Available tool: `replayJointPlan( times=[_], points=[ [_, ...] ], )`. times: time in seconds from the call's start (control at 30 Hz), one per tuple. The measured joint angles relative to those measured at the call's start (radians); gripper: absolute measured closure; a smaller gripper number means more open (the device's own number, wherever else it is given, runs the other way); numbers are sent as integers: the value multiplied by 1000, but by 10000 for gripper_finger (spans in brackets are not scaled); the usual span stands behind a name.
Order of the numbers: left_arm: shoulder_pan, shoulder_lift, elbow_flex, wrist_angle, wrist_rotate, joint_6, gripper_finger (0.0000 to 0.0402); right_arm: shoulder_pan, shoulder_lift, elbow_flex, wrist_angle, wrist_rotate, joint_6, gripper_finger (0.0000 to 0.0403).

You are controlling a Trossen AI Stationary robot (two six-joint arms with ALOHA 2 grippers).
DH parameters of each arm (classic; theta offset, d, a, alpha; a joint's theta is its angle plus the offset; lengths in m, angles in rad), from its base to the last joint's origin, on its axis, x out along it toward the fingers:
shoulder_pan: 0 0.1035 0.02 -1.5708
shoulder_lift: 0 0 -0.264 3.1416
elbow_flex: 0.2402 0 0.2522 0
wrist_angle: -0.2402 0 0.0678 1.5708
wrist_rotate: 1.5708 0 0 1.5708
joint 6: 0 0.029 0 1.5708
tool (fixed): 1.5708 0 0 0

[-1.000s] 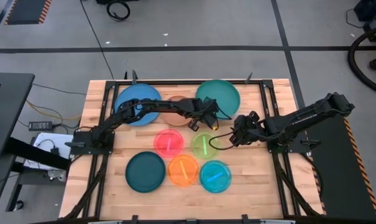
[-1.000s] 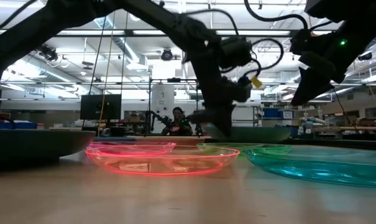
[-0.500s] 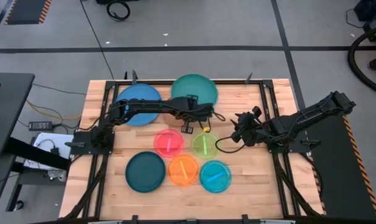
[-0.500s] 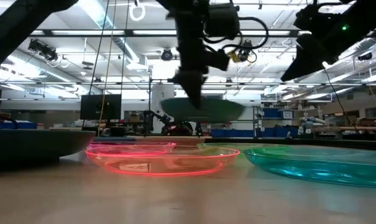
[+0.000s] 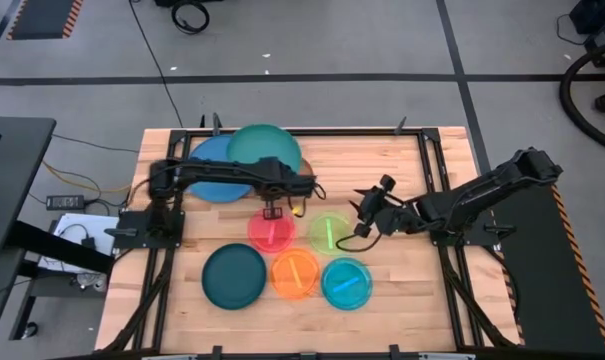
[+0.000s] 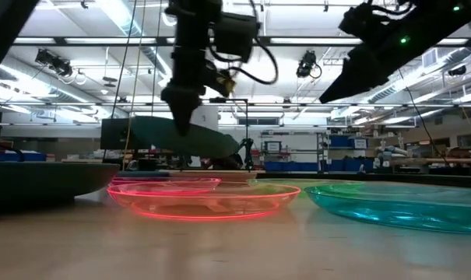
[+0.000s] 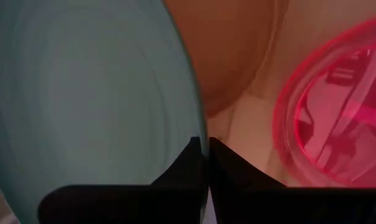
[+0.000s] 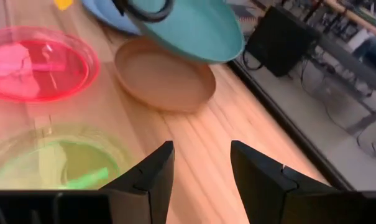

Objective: Stack plastic plates
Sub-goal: Stack the big green plate on the big blue plate

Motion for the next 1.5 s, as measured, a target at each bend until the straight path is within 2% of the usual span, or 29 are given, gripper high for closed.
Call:
replayJointPlan(
  times=[0.27, 0.37, 0.6, 0.73, 1.17, 1.5],
  points=[
    [15, -247, -316, 138, -3, -129, 385, -129, 26, 1, 151, -275, -142, 238],
    [17, -307, -410, 177, -1, -151, 385, -160, 56, 0, 182, -338, -154, 239],
    [46, -366, -594, 301, 25, -180, 384, -183, 130, 0, 219, -357, -197, 239],
    [64, -385, -659, 339, 22, -184, 384, -184, 147, 0, 260, -365, -222, 239],
    [102, -398, -727, 401, 33, -153, 379, -216, 145, 0, 285, -412, -243, 239],
    [101, -399, -727, 398, 71, -181, 335, -222, 145, 0, 297, -451, -243, 239]
  ],
)
